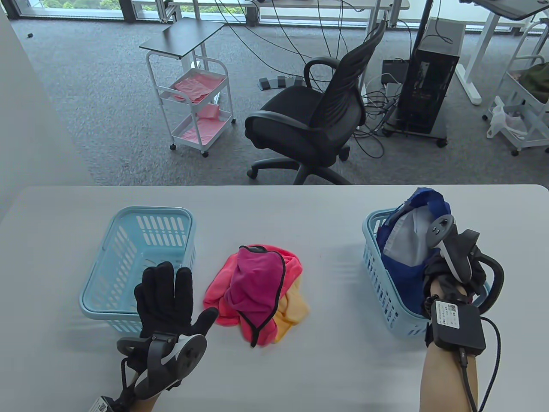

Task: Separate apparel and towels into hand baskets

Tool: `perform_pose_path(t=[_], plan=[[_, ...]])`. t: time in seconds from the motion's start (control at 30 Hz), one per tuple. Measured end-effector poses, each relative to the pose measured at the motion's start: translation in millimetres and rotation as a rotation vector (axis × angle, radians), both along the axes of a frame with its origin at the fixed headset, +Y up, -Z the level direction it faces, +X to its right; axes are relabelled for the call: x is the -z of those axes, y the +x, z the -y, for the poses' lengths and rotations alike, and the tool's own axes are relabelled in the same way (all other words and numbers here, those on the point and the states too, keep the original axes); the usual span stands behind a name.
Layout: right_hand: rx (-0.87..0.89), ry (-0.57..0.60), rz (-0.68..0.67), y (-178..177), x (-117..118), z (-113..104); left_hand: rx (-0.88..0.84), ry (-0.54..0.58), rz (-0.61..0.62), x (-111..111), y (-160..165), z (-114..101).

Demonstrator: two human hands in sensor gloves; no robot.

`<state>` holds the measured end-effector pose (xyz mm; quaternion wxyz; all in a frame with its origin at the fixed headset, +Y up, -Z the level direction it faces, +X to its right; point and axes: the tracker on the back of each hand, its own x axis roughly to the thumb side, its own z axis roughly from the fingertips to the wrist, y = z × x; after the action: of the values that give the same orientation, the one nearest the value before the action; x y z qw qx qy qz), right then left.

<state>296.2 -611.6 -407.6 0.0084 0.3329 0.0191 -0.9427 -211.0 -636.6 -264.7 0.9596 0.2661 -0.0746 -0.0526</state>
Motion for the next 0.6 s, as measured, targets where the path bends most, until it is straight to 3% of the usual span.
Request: perform_pose_path(t=[0.33, 0.6], plan=[[-0.039, 0.112, -0.046, -9.1, -14.6, -31.4, -0.006, -0.006, 0.004, 0.0, 0.2, 0.1], [-0.136, 0.244, -0.200, -51.5, -34.9, -63.8, -0.009, -0.017, 0.008, 0.2, 0.6, 0.7]])
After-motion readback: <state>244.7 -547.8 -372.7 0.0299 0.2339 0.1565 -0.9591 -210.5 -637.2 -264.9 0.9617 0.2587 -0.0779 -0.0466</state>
